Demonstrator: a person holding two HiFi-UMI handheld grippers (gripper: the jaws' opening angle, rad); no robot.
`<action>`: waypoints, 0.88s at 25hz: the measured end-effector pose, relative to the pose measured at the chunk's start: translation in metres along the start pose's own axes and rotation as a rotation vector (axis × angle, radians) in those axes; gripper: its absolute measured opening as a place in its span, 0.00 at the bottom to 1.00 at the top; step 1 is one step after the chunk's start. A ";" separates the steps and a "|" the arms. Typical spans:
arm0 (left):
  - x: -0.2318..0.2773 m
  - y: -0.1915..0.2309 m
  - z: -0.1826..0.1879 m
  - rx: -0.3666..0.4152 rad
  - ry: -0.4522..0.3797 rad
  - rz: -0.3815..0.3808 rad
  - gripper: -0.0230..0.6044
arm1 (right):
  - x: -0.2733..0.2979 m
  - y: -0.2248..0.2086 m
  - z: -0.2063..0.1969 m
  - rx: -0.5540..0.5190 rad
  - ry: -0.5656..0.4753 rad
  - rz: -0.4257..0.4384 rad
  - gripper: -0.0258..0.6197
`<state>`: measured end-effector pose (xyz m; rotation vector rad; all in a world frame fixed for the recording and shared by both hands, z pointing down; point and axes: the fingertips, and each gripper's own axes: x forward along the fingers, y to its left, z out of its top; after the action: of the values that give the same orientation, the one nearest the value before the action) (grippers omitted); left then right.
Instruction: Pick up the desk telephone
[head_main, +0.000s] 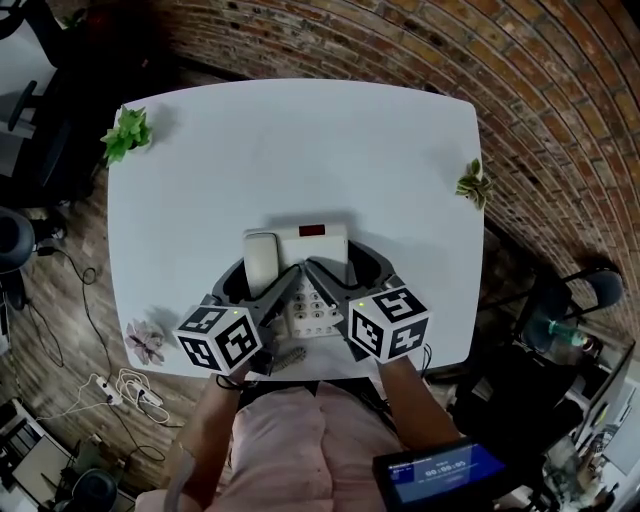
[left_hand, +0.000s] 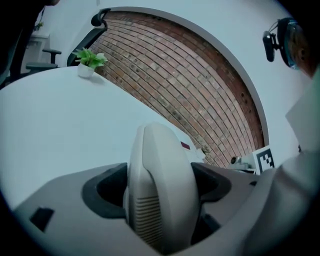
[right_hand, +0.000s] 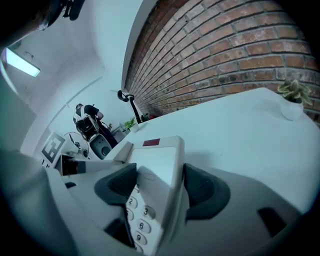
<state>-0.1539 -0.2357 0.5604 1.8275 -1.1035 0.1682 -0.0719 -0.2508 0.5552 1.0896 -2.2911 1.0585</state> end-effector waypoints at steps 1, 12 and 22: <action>0.001 0.000 0.000 -0.005 0.008 -0.012 0.66 | 0.001 0.000 0.000 -0.001 0.001 0.003 0.52; -0.006 -0.007 0.000 0.071 -0.023 -0.042 0.65 | 0.000 0.000 0.000 -0.027 0.022 0.058 0.57; -0.032 -0.025 0.006 0.206 -0.211 -0.060 0.63 | -0.013 0.015 -0.002 0.005 0.003 0.219 0.67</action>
<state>-0.1556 -0.2180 0.5234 2.0975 -1.2112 0.0557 -0.0756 -0.2372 0.5419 0.8516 -2.4496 1.1454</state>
